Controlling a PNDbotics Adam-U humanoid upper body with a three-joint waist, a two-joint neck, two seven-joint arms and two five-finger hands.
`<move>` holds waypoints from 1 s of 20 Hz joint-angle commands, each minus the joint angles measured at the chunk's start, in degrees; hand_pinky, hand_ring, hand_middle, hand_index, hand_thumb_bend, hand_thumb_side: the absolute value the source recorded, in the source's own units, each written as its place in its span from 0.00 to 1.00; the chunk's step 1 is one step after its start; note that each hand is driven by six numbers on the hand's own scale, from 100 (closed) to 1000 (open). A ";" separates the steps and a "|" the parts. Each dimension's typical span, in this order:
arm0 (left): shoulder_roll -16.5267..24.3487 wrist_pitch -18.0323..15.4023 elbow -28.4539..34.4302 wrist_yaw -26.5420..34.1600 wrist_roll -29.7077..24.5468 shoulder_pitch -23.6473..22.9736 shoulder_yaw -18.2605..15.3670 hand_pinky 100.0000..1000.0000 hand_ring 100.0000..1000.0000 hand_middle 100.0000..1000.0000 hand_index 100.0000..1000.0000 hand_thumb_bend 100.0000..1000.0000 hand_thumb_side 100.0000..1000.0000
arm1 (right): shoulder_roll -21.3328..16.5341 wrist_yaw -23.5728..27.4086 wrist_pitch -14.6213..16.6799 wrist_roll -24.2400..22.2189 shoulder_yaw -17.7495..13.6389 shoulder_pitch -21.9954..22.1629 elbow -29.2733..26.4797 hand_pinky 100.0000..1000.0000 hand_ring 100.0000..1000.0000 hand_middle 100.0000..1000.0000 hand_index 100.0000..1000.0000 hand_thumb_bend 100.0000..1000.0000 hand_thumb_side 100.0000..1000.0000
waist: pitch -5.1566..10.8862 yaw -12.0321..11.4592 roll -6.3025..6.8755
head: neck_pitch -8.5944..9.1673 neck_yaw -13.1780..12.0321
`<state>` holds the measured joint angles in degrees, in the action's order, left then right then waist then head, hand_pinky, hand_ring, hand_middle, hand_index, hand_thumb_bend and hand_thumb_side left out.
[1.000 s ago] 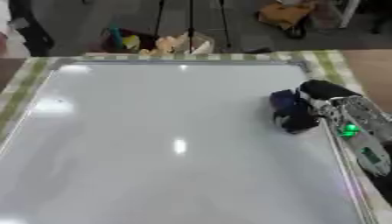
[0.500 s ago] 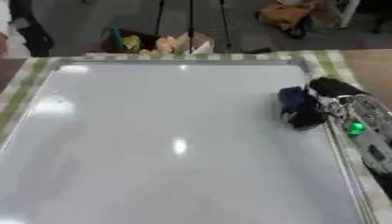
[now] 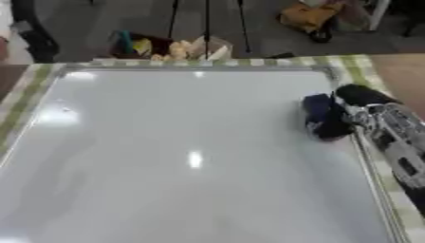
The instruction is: Wipe the whiteboard clean with a brush.
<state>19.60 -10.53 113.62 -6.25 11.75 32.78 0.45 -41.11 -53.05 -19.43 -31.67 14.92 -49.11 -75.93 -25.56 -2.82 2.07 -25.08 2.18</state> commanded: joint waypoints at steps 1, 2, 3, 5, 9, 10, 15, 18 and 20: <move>0.69 -0.07 0.97 0.28 -0.14 0.75 -0.21 0.64 0.79 0.66 0.79 0.00 0.99 | -0.98 -0.06 0.51 -0.42 0.91 0.19 0.46 0.29 0.40 0.23 0.35 0.00 0.49 | 1.29 0.00 0.03 | 0.50 0.17; 0.69 -0.07 0.97 0.28 -0.14 0.75 -0.21 0.64 0.79 0.66 0.79 0.00 0.99 | -0.97 -0.05 0.52 -0.44 0.93 0.20 0.45 0.29 0.40 0.23 0.35 0.00 0.49 | 1.29 0.00 0.03 | 0.51 0.17; 0.69 -0.07 0.97 0.28 -0.14 0.75 -0.21 0.64 0.79 0.66 0.79 0.00 0.99 | -0.97 -0.05 0.53 -0.45 0.93 0.20 0.45 0.29 0.40 0.23 0.35 0.00 0.49 | 1.29 0.00 0.03 | 0.51 0.17; 0.68 -0.08 0.97 0.30 -0.13 0.78 -0.22 0.64 0.79 0.66 0.79 0.00 0.99 | -0.69 0.28 0.94 -0.66 1.56 0.46 -0.20 0.28 0.40 0.23 0.35 0.00 0.49 | 1.30 -0.07 -0.06 | 0.43 0.18; 0.69 -0.08 0.97 0.32 -0.11 0.85 -0.24 0.64 0.79 0.66 0.79 0.00 0.99 | -0.80 1.51 2.18 -1.53 3.12 1.07 -2.75 0.28 0.40 0.22 0.35 0.00 0.50 | 1.39 -0.03 -0.14 | 0.29 0.12; 0.68 -0.09 0.97 0.34 -0.11 0.87 -0.24 0.64 0.79 0.66 0.79 0.00 0.99 | -0.82 1.85 2.37 -1.81 3.39 1.11 -3.43 0.28 0.40 0.22 0.35 0.00 0.50 | 1.44 -0.04 -0.17 | 0.27 0.13; 0.67 -0.06 0.97 0.37 -0.14 0.87 -0.24 0.64 0.79 0.66 0.79 0.00 0.99 | -1.15 3.00 2.62 -3.00 4.32 1.29 -6.28 0.28 0.40 0.22 0.35 0.00 0.50 | 1.58 -0.10 -0.29 | 0.19 0.04; 0.69 -0.06 0.97 0.39 -0.16 0.89 -0.24 0.64 0.79 0.66 0.79 0.00 0.99 | -1.29 3.77 2.57 -3.50 4.67 1.39 -7.67 0.27 0.39 0.22 0.35 0.00 0.50 | 1.63 -0.10 -0.34 | 0.18 -0.01; 0.69 -0.06 0.97 0.40 -0.19 0.90 -0.24 0.64 0.79 0.66 0.79 0.00 0.99 | -1.41 4.26 2.63 -3.76 4.99 1.42 -8.61 0.27 0.39 0.21 0.35 0.00 0.50 | 1.65 -0.12 -0.39 | 0.10 -0.06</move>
<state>19.60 -10.57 113.62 -6.13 11.67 32.85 0.45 -41.58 -49.73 -16.97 -34.94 19.46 -47.38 -83.35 -25.33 -2.81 1.76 -25.08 2.16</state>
